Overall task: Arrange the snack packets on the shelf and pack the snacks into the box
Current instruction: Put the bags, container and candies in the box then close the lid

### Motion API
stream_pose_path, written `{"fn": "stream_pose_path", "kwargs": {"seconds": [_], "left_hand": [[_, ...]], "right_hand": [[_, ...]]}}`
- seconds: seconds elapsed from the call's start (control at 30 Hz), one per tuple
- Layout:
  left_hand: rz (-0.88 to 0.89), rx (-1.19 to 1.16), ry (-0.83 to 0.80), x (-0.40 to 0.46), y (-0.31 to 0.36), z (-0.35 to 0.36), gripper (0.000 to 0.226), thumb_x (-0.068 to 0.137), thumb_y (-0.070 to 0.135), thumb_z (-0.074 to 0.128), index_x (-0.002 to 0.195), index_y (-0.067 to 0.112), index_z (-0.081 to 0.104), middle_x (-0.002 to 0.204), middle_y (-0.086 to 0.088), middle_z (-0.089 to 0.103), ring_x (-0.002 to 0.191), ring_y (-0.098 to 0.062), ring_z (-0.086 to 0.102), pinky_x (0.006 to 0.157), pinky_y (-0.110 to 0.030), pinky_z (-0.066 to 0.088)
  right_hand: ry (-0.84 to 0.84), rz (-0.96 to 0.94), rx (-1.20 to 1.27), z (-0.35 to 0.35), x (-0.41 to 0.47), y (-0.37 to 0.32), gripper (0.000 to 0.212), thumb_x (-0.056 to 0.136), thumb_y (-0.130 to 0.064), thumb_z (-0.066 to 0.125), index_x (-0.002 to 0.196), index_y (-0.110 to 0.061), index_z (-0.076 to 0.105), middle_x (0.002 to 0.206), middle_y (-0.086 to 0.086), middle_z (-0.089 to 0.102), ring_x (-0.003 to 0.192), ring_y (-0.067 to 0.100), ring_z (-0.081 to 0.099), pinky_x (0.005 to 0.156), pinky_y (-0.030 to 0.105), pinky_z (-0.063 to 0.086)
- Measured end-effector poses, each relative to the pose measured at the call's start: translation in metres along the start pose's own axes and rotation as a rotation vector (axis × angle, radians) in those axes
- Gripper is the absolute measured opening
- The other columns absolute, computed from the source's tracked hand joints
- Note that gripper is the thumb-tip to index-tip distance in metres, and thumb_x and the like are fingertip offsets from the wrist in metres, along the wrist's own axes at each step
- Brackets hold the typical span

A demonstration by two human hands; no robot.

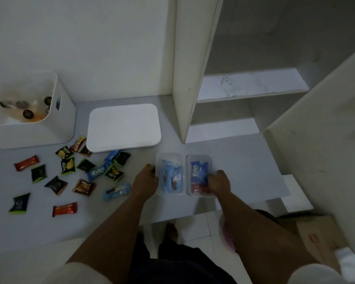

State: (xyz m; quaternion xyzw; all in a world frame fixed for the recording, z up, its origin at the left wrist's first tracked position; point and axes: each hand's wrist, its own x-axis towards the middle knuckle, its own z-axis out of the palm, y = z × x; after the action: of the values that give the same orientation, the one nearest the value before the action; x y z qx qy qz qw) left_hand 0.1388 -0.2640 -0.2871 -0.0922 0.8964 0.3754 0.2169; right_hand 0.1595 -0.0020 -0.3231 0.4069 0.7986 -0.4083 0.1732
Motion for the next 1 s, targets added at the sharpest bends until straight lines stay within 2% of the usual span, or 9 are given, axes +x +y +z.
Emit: {"fn": "stream_pose_path", "kwargs": {"seconds": [0.07,0.13,0.3,0.43,0.57,0.73,0.87,0.93,1.0], "left_hand": [[-0.022,-0.031,0.004,-0.002,0.000,0.003,0.033,0.089,0.002,0.058,0.120,0.006,0.067,0.129,-0.013,0.063,0.113,-0.032,0.062,0.084,-0.028,0.042],[-0.024,-0.042,-0.011,-0.003,-0.001,0.004,0.036,0.090,0.005,0.059,0.125,0.008,0.065,0.136,-0.011,0.060,0.115,-0.030,0.062,0.086,-0.028,0.043],[-0.052,-0.075,-0.048,-0.004,-0.003,0.002,0.035,0.092,0.009,0.060,0.126,0.009,0.066,0.128,-0.009,0.066,0.113,-0.026,0.062,0.084,-0.023,0.041],[-0.116,-0.116,-0.071,-0.003,-0.005,0.001,0.028,0.092,0.010,0.058,0.118,0.005,0.070,0.121,-0.014,0.066,0.102,-0.033,0.065,0.088,-0.037,0.055],[-0.222,-0.291,-0.109,-0.002,-0.007,0.000,0.028,0.095,0.012,0.056,0.119,0.003,0.069,0.127,-0.018,0.062,0.112,-0.036,0.061,0.096,-0.050,0.054],[-0.255,-0.550,-0.070,-0.009,-0.002,-0.001,0.051,0.096,0.048,0.052,0.141,0.024,0.050,0.128,-0.006,0.062,0.103,-0.024,0.062,0.087,-0.044,0.057],[-0.266,-0.551,-0.063,-0.016,0.002,0.002,0.023,0.097,0.045,0.059,0.094,0.023,0.067,0.094,-0.005,0.062,0.084,-0.022,0.060,0.086,-0.045,0.059],[-0.237,-0.514,-0.069,-0.016,-0.001,0.003,0.025,0.097,0.037,0.062,0.076,0.024,0.063,0.085,-0.008,0.061,0.080,-0.024,0.060,0.088,-0.050,0.059],[-0.221,-0.521,-0.073,-0.016,-0.005,0.003,0.020,0.095,0.032,0.066,0.079,0.022,0.066,0.080,-0.007,0.061,0.075,-0.022,0.059,0.087,-0.051,0.059]], "right_hand": [[0.009,-0.027,-0.008,-0.007,-0.001,0.003,0.031,0.093,-0.012,0.056,0.121,0.000,0.058,0.120,0.021,0.065,0.103,0.035,0.062,0.087,0.034,0.047],[0.016,-0.048,-0.009,-0.014,-0.001,0.006,0.029,0.092,-0.004,0.055,0.120,-0.001,0.061,0.118,0.021,0.067,0.103,0.035,0.063,0.087,0.035,0.048],[0.098,-0.090,0.021,-0.022,-0.004,-0.002,0.025,0.094,-0.008,0.055,0.117,-0.007,0.063,0.116,0.017,0.068,0.105,0.035,0.064,0.085,0.035,0.049],[0.179,-0.188,0.105,-0.023,-0.012,-0.022,0.019,0.095,-0.016,0.055,0.112,-0.013,0.065,0.108,0.014,0.070,0.095,0.034,0.068,0.086,0.048,0.058],[0.052,-0.271,0.154,-0.011,-0.023,-0.044,0.010,0.095,-0.016,0.057,0.102,-0.020,0.064,0.095,0.005,0.070,0.081,0.025,0.070,0.074,0.053,0.062],[-0.120,-0.301,0.039,0.014,-0.040,-0.068,0.009,0.091,-0.012,0.058,0.095,-0.019,0.064,0.096,0.008,0.068,0.080,0.028,0.067,0.067,0.050,0.063],[-0.208,-0.286,-0.030,0.032,-0.044,-0.064,0.025,0.095,-0.026,0.061,0.119,-0.018,0.058,0.111,0.010,0.064,0.086,0.031,0.069,0.066,0.049,0.064],[-0.215,-0.294,-0.032,0.038,-0.039,-0.056,0.041,0.095,-0.032,0.061,0.133,-0.020,0.052,0.127,0.009,0.063,0.104,0.032,0.067,0.083,0.053,0.061],[-0.259,-0.281,0.001,0.040,-0.037,-0.054,0.053,0.092,-0.032,0.060,0.143,-0.023,0.046,0.139,0.009,0.059,0.117,0.033,0.062,0.096,0.055,0.055]]}}
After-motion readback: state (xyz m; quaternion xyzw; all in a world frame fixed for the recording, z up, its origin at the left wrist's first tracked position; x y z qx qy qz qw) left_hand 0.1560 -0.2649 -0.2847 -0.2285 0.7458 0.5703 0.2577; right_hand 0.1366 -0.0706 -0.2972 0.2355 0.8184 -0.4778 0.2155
